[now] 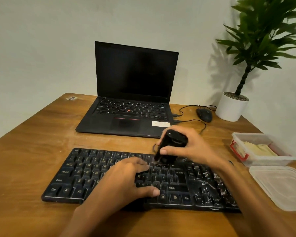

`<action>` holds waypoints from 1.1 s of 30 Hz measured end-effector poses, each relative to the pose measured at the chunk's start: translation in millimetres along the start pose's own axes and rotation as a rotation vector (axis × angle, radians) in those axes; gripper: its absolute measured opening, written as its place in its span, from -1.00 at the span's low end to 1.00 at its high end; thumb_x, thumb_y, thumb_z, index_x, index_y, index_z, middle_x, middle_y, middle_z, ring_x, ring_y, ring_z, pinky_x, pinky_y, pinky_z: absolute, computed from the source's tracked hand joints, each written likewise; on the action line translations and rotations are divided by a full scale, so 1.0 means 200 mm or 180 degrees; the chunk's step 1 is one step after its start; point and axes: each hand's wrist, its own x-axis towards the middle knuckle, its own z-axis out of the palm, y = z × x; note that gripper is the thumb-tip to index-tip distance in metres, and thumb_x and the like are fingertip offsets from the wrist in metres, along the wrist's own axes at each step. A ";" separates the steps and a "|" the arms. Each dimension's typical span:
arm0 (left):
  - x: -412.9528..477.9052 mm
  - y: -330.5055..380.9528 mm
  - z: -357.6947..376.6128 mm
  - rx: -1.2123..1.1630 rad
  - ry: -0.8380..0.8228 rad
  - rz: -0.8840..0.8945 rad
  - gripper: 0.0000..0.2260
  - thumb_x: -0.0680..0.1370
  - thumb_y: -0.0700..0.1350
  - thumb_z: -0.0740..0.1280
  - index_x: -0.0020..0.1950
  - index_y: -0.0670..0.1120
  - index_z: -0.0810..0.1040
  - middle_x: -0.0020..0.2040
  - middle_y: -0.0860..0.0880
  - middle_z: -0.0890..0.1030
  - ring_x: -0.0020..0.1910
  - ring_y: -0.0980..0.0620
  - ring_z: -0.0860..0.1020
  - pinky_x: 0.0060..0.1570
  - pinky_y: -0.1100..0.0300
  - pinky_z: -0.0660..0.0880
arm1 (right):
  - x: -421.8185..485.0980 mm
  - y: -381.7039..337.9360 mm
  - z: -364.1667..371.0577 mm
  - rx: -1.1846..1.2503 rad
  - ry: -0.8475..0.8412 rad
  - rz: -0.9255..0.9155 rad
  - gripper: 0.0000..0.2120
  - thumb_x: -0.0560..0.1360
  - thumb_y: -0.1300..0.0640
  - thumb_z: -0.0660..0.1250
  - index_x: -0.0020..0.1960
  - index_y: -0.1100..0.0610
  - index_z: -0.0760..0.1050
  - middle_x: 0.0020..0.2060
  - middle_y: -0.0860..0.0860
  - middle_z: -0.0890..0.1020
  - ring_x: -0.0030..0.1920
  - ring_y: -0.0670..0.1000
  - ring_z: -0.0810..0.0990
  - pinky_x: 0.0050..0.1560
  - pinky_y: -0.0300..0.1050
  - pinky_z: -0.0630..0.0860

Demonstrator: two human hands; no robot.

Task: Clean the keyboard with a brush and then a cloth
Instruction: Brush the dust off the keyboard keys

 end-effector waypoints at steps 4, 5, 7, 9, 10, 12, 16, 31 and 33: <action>0.00 0.01 0.00 -0.0045 -0.0015 -0.0012 -0.29 0.31 0.36 0.31 0.39 0.11 0.33 0.32 0.26 0.35 0.27 0.28 0.31 0.24 0.30 0.27 | -0.02 0.02 -0.13 -0.0236 0.0060 0.0141 -0.60 0.28 -0.11 0.46 -0.08 0.18 0.55 -0.16 0.12 0.63 -0.12 0.09 0.61 -0.03 0.17 0.54; 0.00 0.01 -0.01 -0.0041 -0.0017 -0.0012 -0.29 0.31 0.36 0.31 0.39 0.11 0.33 0.33 0.26 0.34 0.27 0.28 0.31 0.25 0.30 0.27 | 0.00 0.00 -0.11 -0.0236 0.0074 0.0058 -0.62 0.29 -0.09 0.47 -0.07 0.17 0.55 -0.15 0.10 0.64 -0.10 0.07 0.62 -0.02 0.17 0.53; 0.00 0.00 -0.01 -0.0030 -0.0001 -0.0022 -0.29 0.31 0.35 0.32 0.39 0.10 0.34 0.34 0.25 0.35 0.28 0.26 0.31 0.25 0.29 0.27 | 0.04 -0.03 0.00 -0.0065 0.0064 -0.0143 -0.70 0.32 0.01 0.49 -0.03 0.13 0.54 -0.11 0.04 0.65 -0.04 0.00 0.62 0.04 0.09 0.55; 0.00 0.00 0.00 -0.0027 0.0021 -0.0027 -0.29 0.31 0.35 0.32 0.39 0.08 0.34 0.35 0.23 0.35 0.28 0.26 0.32 0.24 0.30 0.26 | 0.07 -0.04 0.11 0.0074 0.0075 -0.0211 -0.71 0.35 0.06 0.49 0.01 0.12 0.53 -0.08 0.01 0.65 -0.01 -0.01 0.61 0.04 0.02 0.56; 0.00 0.00 0.00 -0.0017 0.0025 -0.0020 -0.29 0.31 0.35 0.32 0.39 0.08 0.34 0.35 0.23 0.35 0.29 0.26 0.32 0.24 0.32 0.25 | 0.07 -0.04 0.14 0.0103 0.0109 -0.0210 -0.69 0.35 0.05 0.49 0.02 0.12 0.52 -0.08 0.00 0.64 -0.01 -0.01 0.61 0.03 -0.01 0.56; 0.00 0.00 0.00 0.0000 0.0032 0.0004 -0.29 0.31 0.36 0.31 0.39 0.08 0.34 0.35 0.23 0.35 0.28 0.27 0.32 0.23 0.33 0.25 | 0.04 -0.01 0.11 0.0038 0.0142 -0.0182 -0.66 0.33 -0.02 0.47 0.03 0.11 0.52 -0.09 0.00 0.64 -0.03 -0.03 0.61 -0.02 -0.06 0.58; 0.00 0.00 0.00 -0.0023 0.0023 -0.0009 -0.29 0.30 0.37 0.31 0.38 0.10 0.34 0.33 0.26 0.35 0.27 0.28 0.32 0.23 0.32 0.27 | -0.02 0.05 -0.09 -0.0121 0.0106 0.0165 -0.62 0.27 -0.08 0.52 -0.05 0.12 0.53 -0.15 0.05 0.64 -0.11 -0.06 0.62 -0.09 -0.09 0.58; 0.00 -0.01 0.01 -0.0018 0.0066 0.0009 -0.30 0.31 0.38 0.29 0.38 0.11 0.33 0.33 0.26 0.35 0.27 0.28 0.30 0.24 0.33 0.24 | 0.19 0.02 0.09 -0.0067 0.0086 -0.0077 -0.78 0.38 0.04 0.47 -0.07 0.11 0.52 -0.22 -0.01 0.60 -0.17 -0.09 0.58 -0.16 -0.21 0.52; -0.01 -0.01 0.01 -0.0020 0.0067 0.0017 -0.30 0.31 0.38 0.29 0.38 0.11 0.34 0.32 0.26 0.35 0.27 0.29 0.30 0.23 0.34 0.24 | 0.19 0.03 0.11 -0.0135 0.0162 -0.0050 -0.81 0.39 0.04 0.46 -0.09 0.08 0.51 -0.24 -0.05 0.58 -0.20 -0.14 0.56 -0.20 -0.30 0.48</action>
